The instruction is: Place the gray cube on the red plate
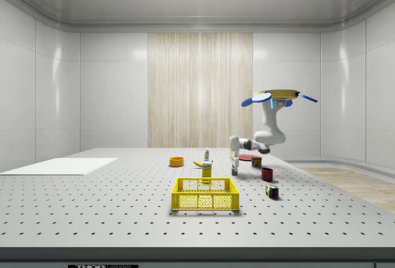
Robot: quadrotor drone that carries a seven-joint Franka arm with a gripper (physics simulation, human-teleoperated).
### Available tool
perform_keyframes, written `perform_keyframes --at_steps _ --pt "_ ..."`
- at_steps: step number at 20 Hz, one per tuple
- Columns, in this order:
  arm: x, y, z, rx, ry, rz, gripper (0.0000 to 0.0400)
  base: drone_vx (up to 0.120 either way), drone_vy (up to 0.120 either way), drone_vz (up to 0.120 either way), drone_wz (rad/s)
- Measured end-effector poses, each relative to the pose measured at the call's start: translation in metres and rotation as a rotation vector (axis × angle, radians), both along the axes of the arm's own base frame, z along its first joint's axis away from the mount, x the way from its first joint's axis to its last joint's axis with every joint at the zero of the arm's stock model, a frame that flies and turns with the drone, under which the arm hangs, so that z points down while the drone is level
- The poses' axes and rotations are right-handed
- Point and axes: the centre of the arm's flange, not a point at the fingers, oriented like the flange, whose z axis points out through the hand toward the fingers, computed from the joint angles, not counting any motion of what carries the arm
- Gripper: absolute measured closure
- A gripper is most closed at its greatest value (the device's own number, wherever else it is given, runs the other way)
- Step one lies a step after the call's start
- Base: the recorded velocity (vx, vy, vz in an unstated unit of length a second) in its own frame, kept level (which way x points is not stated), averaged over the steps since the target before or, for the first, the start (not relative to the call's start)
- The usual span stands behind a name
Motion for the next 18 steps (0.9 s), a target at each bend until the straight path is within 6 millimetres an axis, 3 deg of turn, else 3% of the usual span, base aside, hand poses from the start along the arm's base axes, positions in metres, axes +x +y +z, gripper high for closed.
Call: perform_keyframes --at_steps 12,15,18 --pt "0.006 -0.001 0.013 0.000 0.000 0.000 0.0000 0.000 0.000 0.000 0.000" --pt "0.006 -0.001 0.014 0.000 0.000 0.000 0.0073 0.000 0.000 0.000 0.000" --pt "0.006 -0.002 0.014 0.000 0.000 0.000 0.0114 0.000 0.000 0.000 0.000"
